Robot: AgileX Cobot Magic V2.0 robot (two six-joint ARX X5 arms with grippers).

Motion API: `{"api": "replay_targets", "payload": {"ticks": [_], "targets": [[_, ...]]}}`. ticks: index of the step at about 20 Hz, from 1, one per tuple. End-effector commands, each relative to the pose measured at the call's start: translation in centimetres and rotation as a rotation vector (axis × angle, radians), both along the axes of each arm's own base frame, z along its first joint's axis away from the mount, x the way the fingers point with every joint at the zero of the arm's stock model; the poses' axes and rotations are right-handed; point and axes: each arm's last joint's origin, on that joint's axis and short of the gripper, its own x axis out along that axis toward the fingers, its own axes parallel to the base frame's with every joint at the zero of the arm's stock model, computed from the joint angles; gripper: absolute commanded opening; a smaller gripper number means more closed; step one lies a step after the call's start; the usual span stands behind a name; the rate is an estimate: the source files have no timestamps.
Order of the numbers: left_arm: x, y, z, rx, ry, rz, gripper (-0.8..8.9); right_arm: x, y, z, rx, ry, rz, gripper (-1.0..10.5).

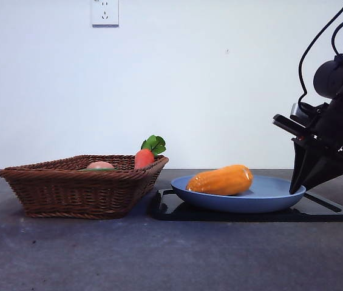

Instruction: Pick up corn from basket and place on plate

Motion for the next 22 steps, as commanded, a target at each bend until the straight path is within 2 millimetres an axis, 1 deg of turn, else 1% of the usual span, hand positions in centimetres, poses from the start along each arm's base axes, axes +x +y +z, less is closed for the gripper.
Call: {"api": "replay_targets", "payload": {"ticks": [1,2,3,5,6,7,9,12,14,16,19,21,22], "targets": [[-0.2,-0.2,0.4,-0.014,-0.009,-0.011,3.27,0.7,0.1,-0.1,-0.002,-0.029,0.026,0.0],[-0.2,-0.2,0.4,-0.014,-0.009,-0.011,3.27,0.7,0.1,-0.1,-0.001,-0.027,0.026,0.2],[-0.2,-0.2,0.4,-0.013,-0.010,-0.010,3.27,0.6,0.2,-0.1,-0.002,-0.020,0.026,0.6],[-0.2,-0.2,0.4,-0.014,-0.010,-0.010,3.27,0.5,0.1,-0.1,-0.002,-0.016,0.026,2.0],[-0.2,-0.2,0.4,-0.013,-0.010,-0.009,3.27,0.4,0.1,0.1,-0.002,-0.012,0.026,2.5],[-0.1,-0.2,0.4,-0.013,-0.010,-0.008,3.27,0.2,0.0,0.4,-0.003,-0.009,0.025,2.5],[-0.1,-0.1,0.4,-0.013,-0.010,-0.004,3.27,-0.4,-0.4,1.6,-0.010,-0.018,0.031,2.5],[0.1,0.0,0.4,-0.012,-0.013,0.003,3.27,-2.1,-0.7,4.6,-0.047,-0.055,0.057,2.5],[0.2,0.1,0.4,-0.012,-0.016,0.008,3.27,-4.0,-0.9,7.4,-0.069,-0.096,0.069,2.5],[0.4,0.2,0.4,-0.011,-0.016,0.016,3.26,-6.3,-0.8,10.3,-0.064,-0.136,0.075,2.5],[0.5,0.3,0.4,-0.011,-0.016,0.022,3.25,-10.3,0.0,14.4,-0.055,-0.237,0.113,2.5],[0.5,0.3,0.4,-0.011,-0.016,0.022,3.25,-13.6,0.7,16.9,-0.048,-0.315,0.156,2.5],[0.5,0.3,0.4,-0.010,-0.016,0.022,3.25,-15.2,0.9,17.8,-0.052,-0.341,0.172,2.4]]}}
